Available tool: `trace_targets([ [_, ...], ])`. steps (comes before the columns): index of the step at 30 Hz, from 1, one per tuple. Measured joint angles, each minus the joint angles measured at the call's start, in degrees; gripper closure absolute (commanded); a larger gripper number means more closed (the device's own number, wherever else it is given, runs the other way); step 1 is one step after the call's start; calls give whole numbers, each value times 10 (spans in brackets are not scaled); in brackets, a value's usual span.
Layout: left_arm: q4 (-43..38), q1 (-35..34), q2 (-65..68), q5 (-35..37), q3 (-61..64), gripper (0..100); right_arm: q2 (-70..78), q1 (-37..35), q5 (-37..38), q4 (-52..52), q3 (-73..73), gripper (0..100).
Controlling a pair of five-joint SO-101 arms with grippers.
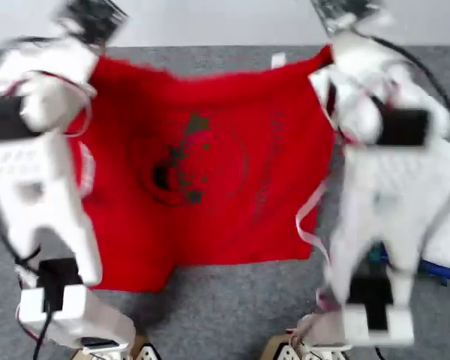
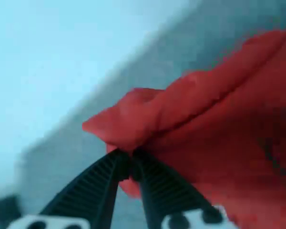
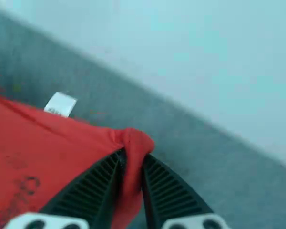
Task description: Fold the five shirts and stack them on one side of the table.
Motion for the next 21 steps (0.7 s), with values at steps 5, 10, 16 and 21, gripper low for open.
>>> trace_targets([
  [5,-144,0,95,-11,189,995,185,1,0,-91,1,991],
  [10,-248,0,217,-3,171,995,270,1,0,-178,1,991],
  [16,-308,1,357,49,18,995,307,0,0,-287,1,991],
  [21,-309,1,449,66,-155,995,318,0,0,-371,1,991],
])
